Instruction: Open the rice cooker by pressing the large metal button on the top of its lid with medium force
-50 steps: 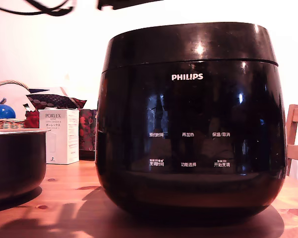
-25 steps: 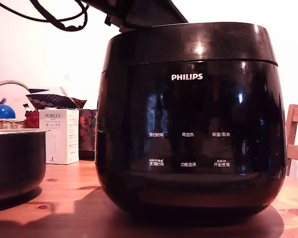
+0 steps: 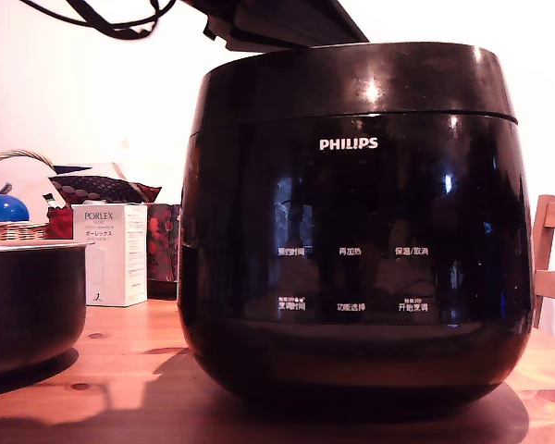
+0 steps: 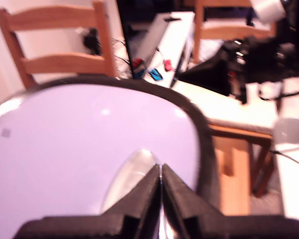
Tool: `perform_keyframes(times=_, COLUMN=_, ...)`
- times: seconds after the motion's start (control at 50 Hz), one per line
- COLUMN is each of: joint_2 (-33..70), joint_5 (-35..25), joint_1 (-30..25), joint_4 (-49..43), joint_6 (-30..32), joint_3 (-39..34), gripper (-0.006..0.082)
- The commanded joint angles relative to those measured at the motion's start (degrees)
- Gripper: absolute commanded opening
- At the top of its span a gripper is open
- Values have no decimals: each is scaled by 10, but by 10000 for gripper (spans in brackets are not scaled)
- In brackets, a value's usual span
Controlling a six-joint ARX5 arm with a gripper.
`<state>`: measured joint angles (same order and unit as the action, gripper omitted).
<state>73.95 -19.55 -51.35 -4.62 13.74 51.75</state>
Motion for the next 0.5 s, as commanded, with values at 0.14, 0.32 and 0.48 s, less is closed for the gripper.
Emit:
perform_keyframes(times=0.14, joint_2=26, joint_5=43, joint_1=6, joint_4=-34, joint_6=2, joint_3=-29, gripper=-24)
perform_keyframes(times=0.32, joint_2=26, joint_5=34, joint_1=6, joint_4=-4, joint_6=1, joint_3=-29, gripper=-24)
perform_keyframes(times=0.48, joint_2=21, joint_5=10, joint_1=6, joint_4=52, joint_6=-14, joint_3=-29, gripper=-24)
